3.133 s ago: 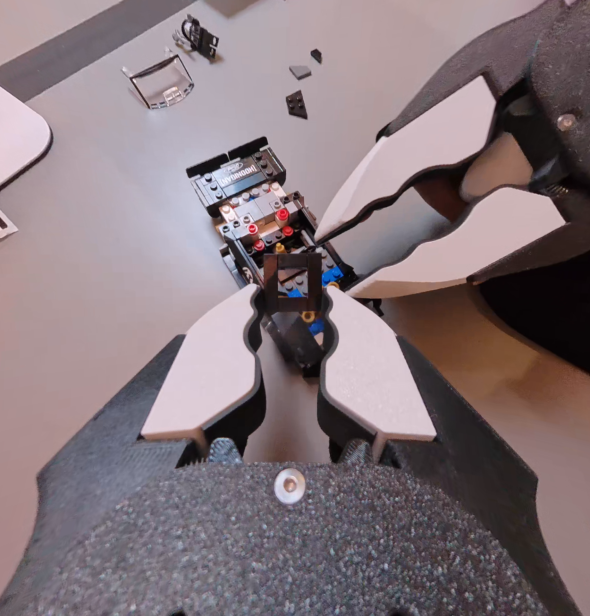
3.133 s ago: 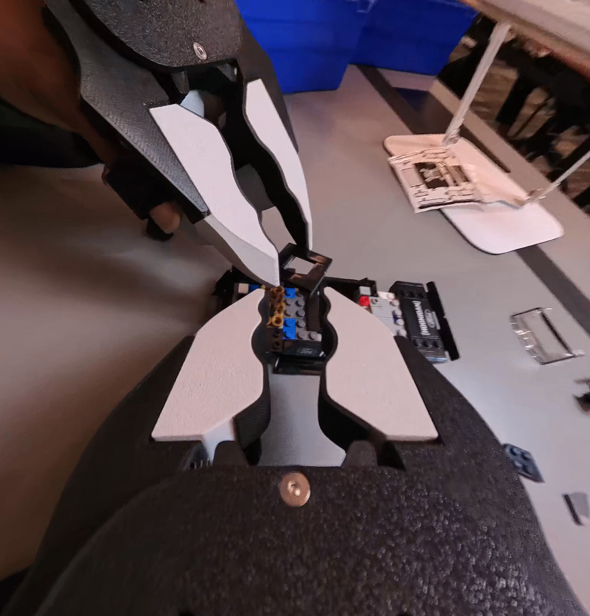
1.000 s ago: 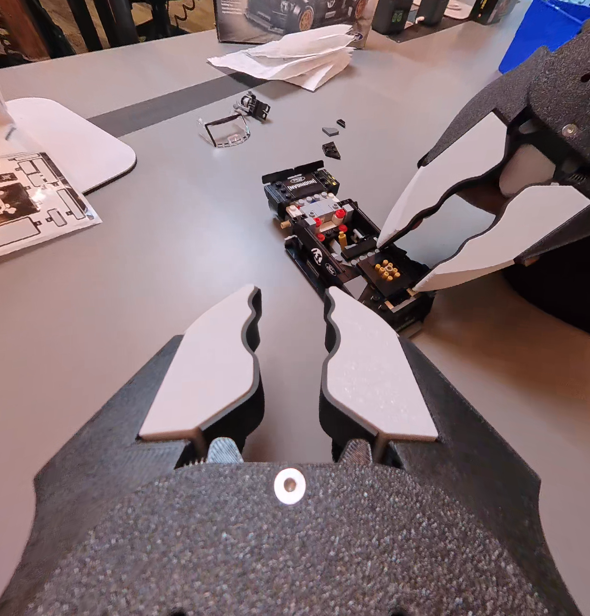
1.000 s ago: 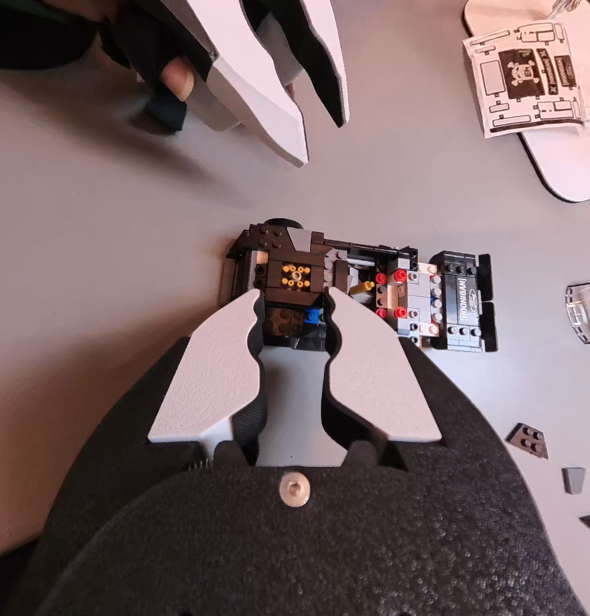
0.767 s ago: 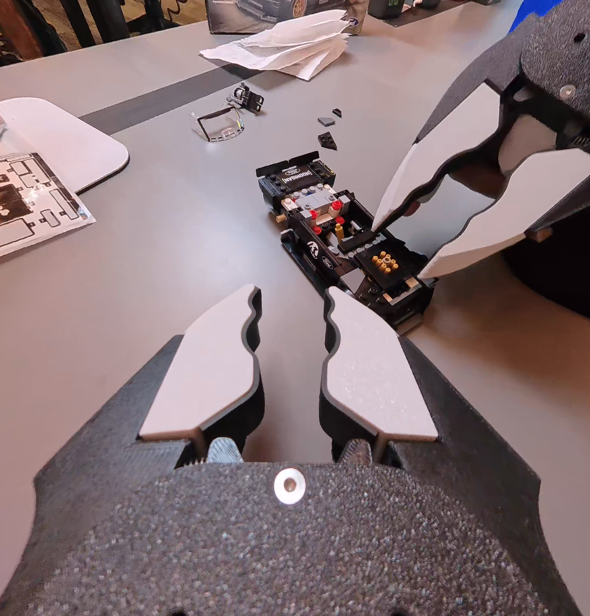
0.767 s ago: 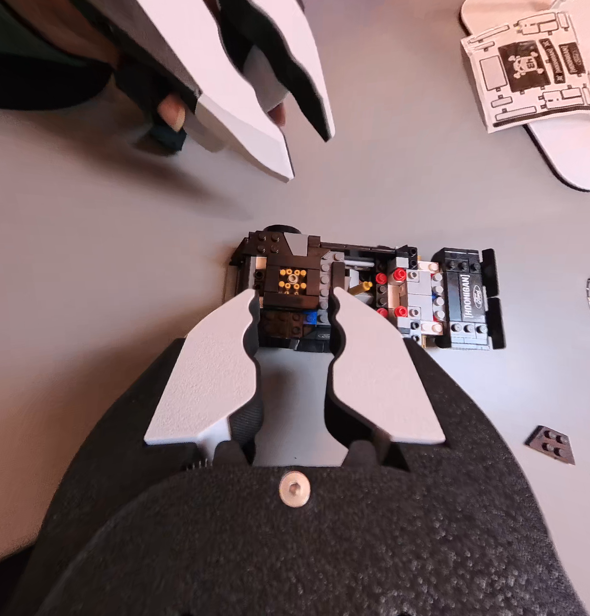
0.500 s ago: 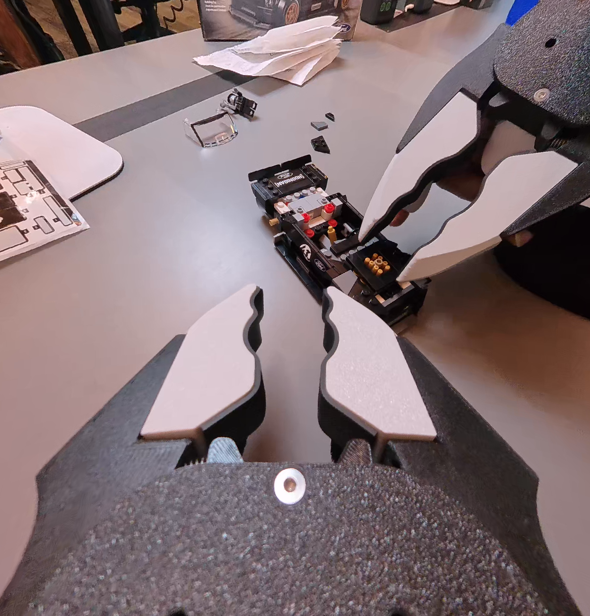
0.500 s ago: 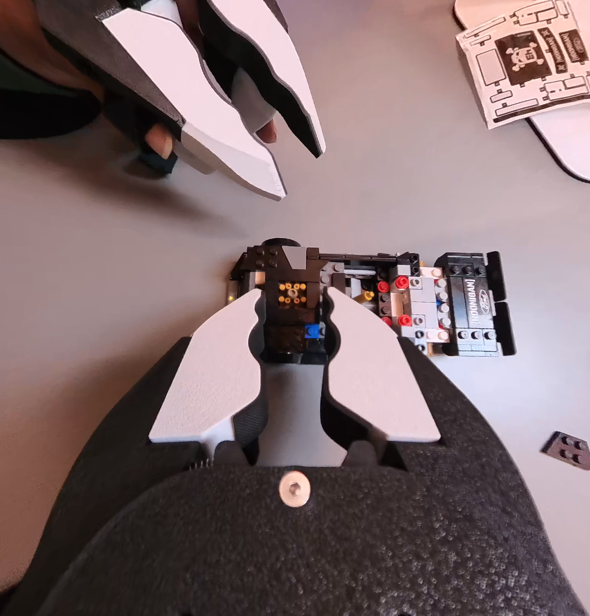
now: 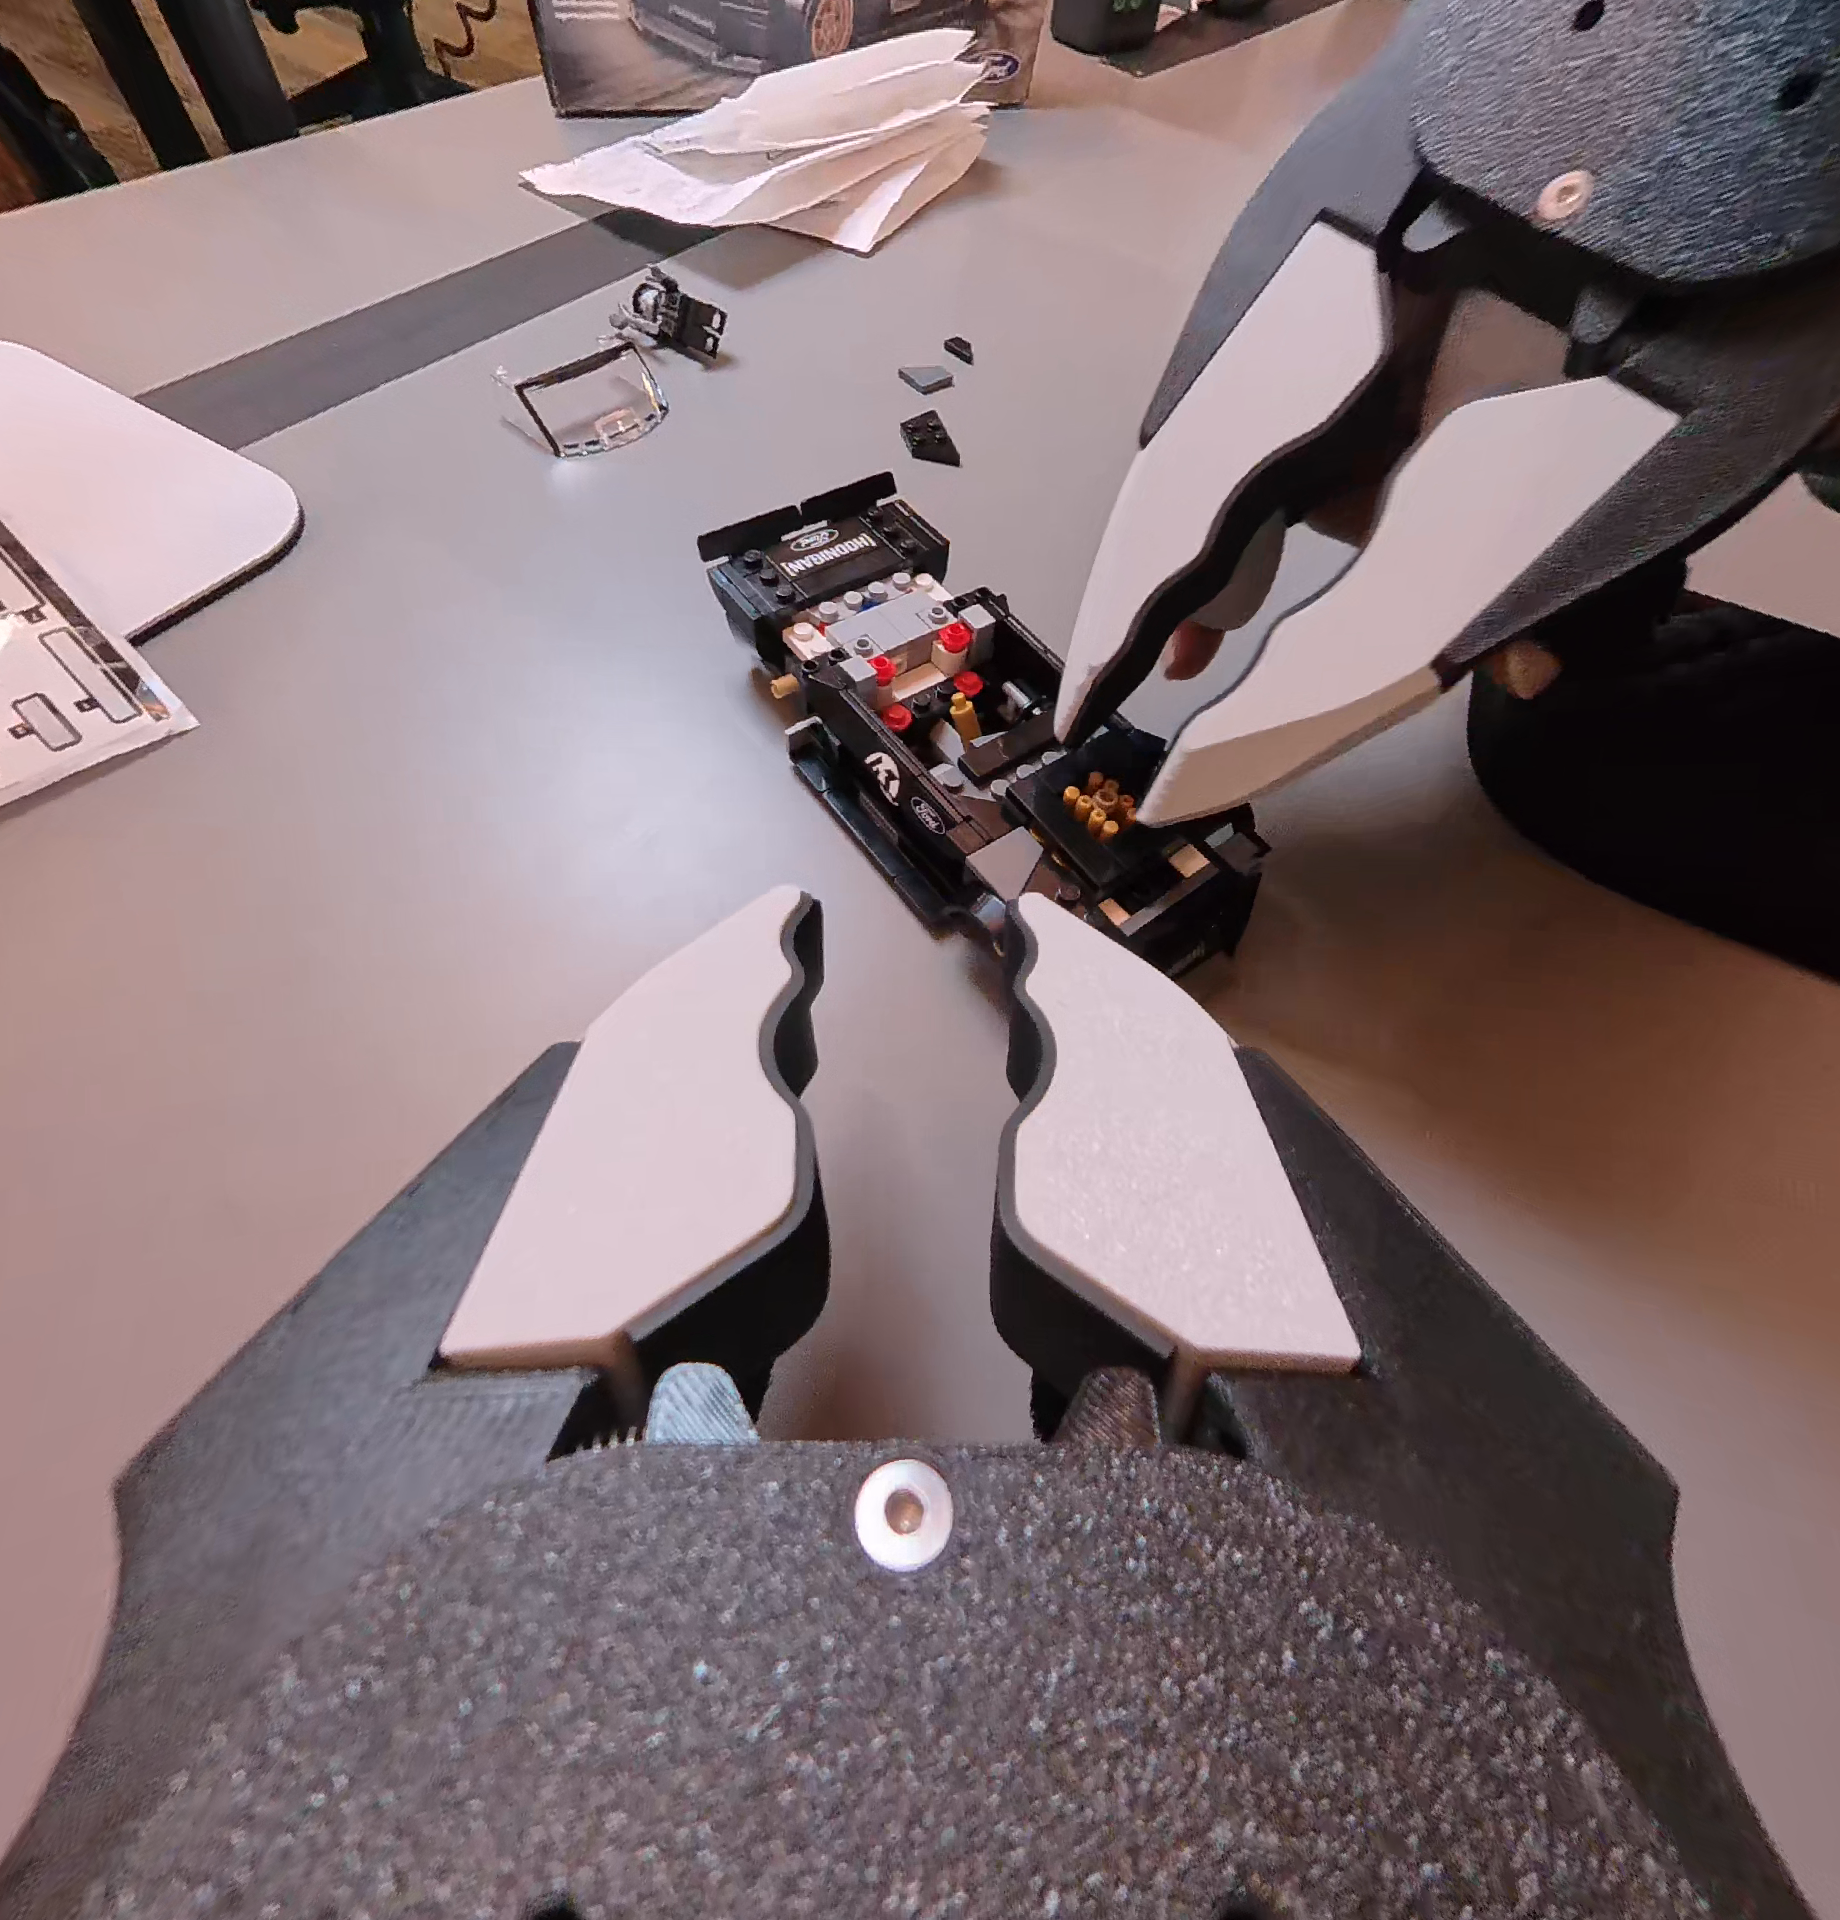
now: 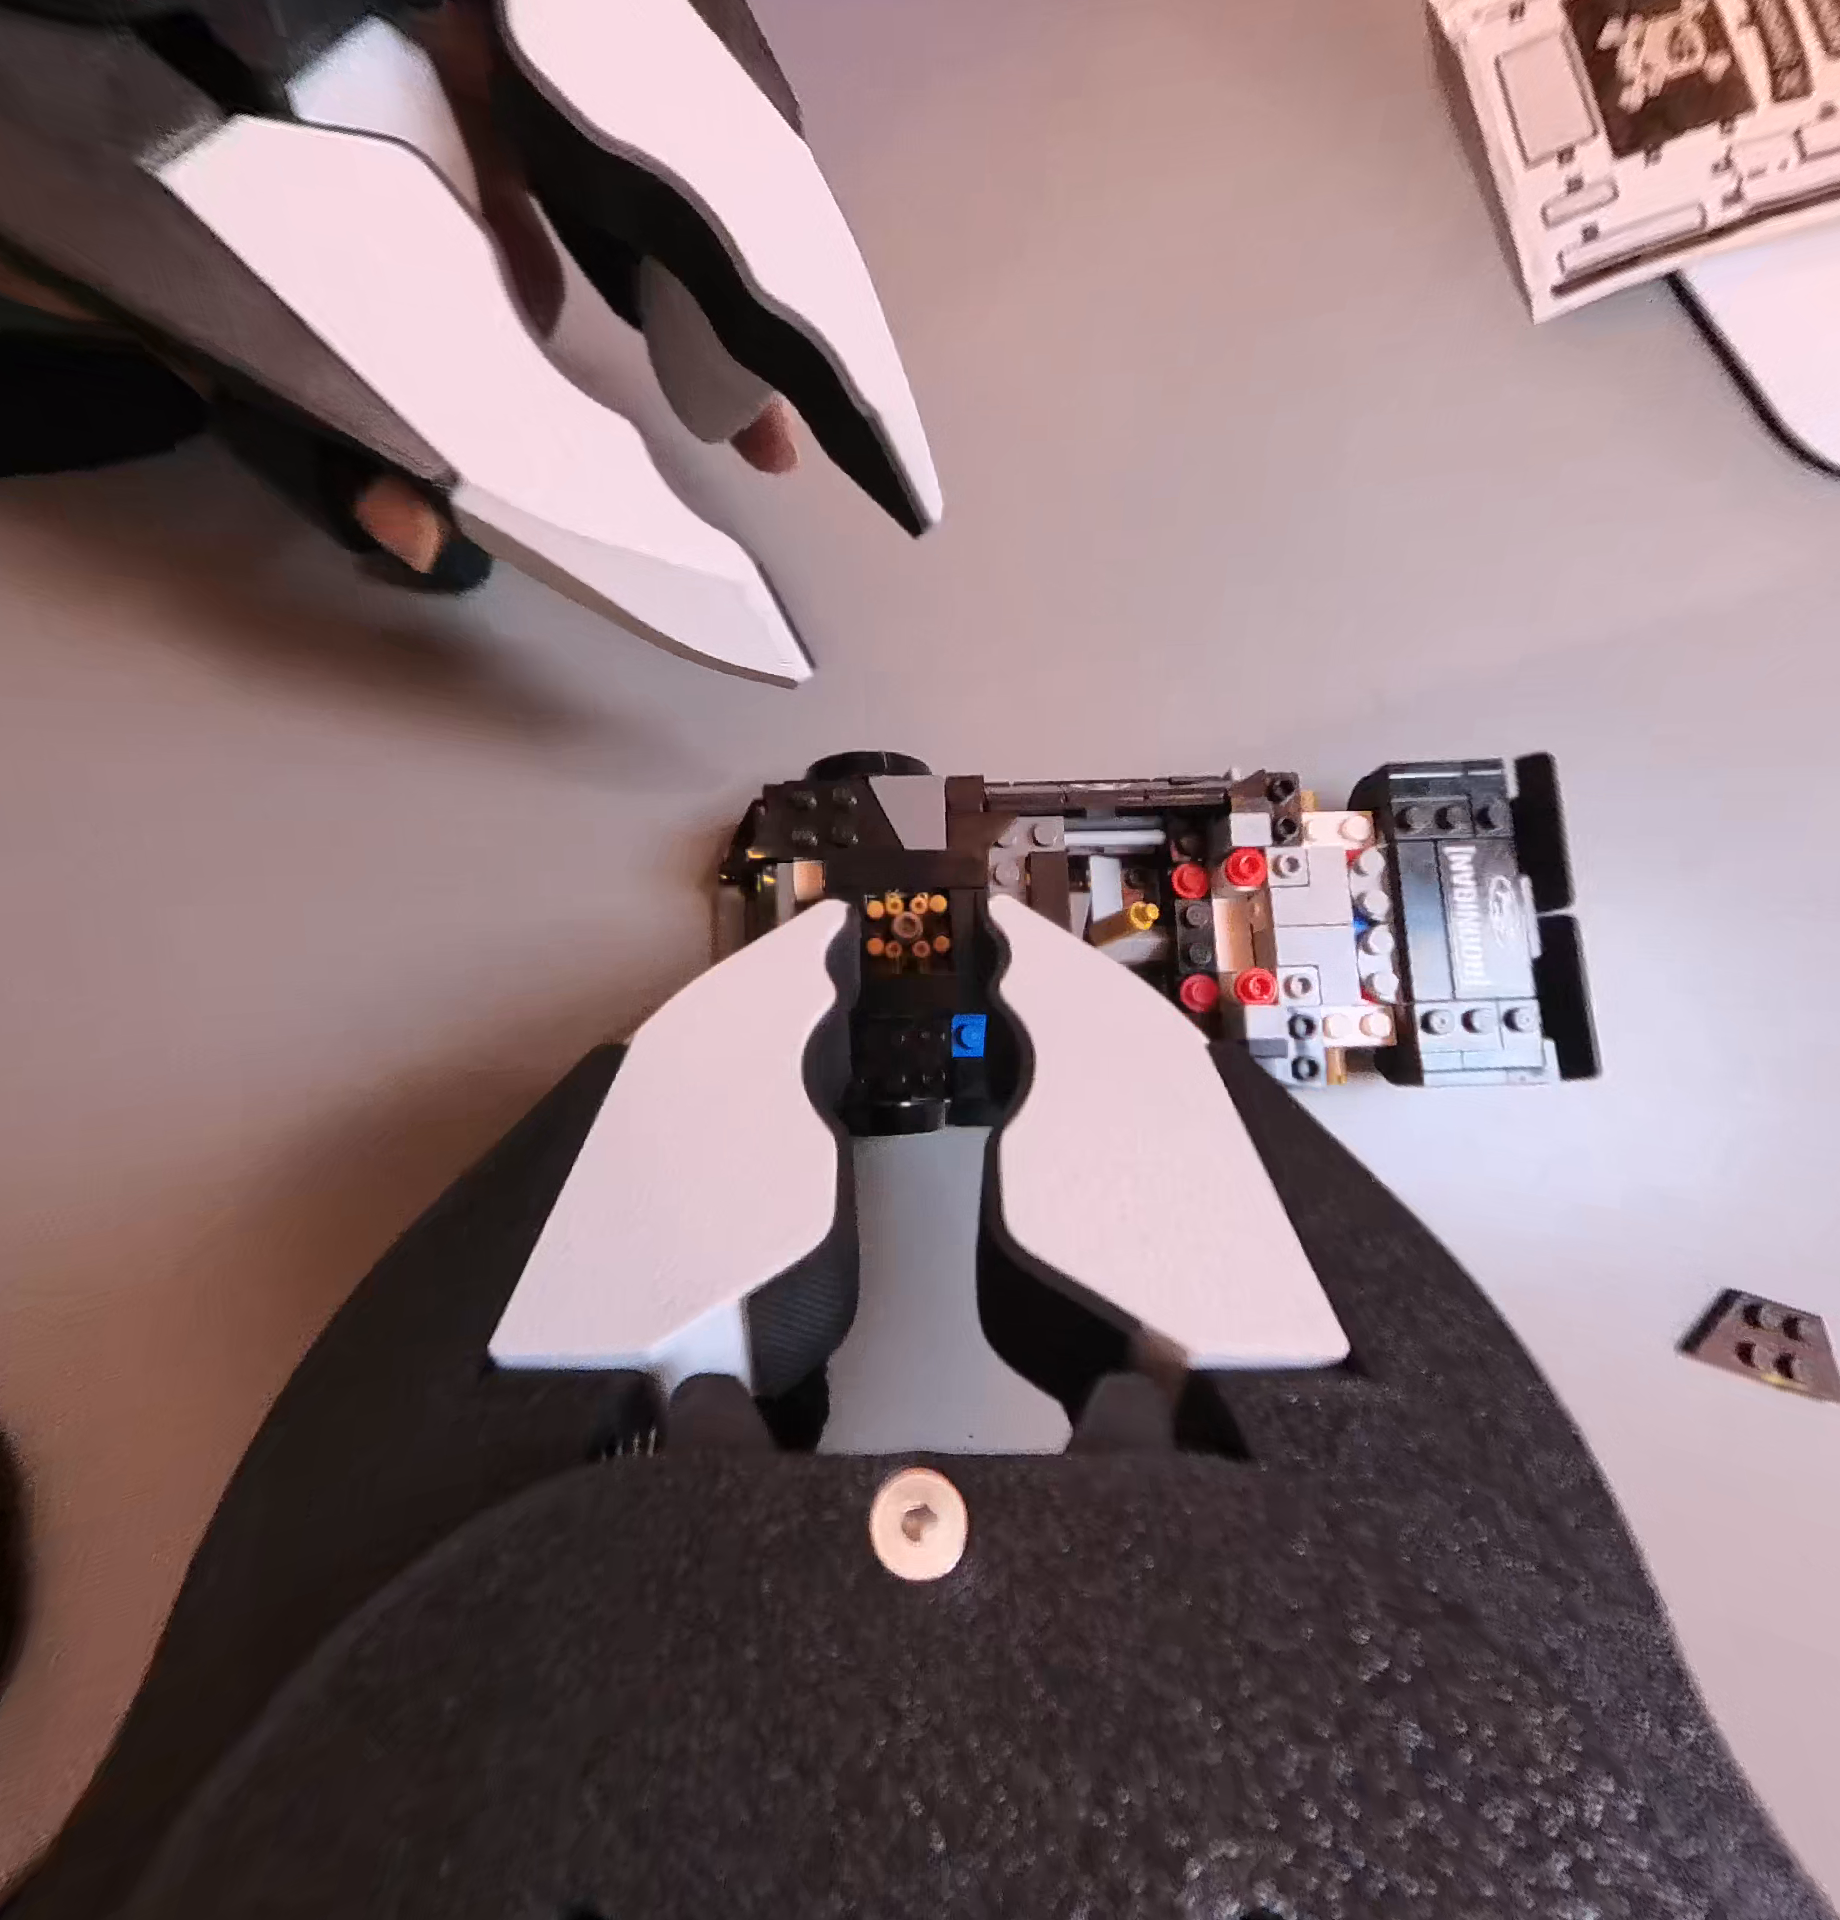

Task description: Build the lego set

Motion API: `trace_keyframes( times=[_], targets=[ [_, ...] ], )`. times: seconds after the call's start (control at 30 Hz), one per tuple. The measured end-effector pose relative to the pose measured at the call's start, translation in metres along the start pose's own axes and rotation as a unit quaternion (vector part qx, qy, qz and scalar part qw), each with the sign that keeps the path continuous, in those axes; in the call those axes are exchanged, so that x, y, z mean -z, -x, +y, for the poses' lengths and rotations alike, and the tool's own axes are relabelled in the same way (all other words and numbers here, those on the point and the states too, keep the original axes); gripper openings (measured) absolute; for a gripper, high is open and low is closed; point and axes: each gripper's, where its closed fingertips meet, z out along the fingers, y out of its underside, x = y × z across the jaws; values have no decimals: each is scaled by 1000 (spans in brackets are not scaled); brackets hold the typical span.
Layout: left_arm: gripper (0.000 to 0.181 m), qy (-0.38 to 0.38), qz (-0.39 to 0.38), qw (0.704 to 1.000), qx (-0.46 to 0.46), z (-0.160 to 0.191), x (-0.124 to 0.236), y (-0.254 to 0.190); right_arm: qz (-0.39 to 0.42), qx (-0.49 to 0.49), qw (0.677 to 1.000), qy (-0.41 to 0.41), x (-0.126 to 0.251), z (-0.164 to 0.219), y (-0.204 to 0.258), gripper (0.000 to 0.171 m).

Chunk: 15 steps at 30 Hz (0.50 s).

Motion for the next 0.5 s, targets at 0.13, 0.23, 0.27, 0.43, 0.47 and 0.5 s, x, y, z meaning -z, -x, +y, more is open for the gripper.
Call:
trace_keyframes(
  times=[0.13, 0.23, 0.27, 0.43, 0.47, 0.5],
  targets=[
    [32, -5, 6, 1000, -5, -2, 3, -4, 1, -35, 999, -21, 1, -8, -8, 1],
    [31, -8, 13, 1000, -13, -4, 4, -9, -3, -31, 1000, -5, 2, -8, -15, 0],
    [31, -8, 15, 1000, -17, -5, 4, -11, -7, -26, 1000, 5, 0, -7, -15, 0],
    [30, 2, 19, 999, -30, -2, 3, -19, -17, -2, 998, 52, -7, 2, -11, 0],
    [30, 3, 20, 999, -32, -2, 3, -20, -19, -2, 999, 51, -7, 1, -10, 0],
    [30, 3, 20, 999, -35, -2, 3, -20, -20, -4, 998, 52, -7, 1, -10, 0]
  ],
)
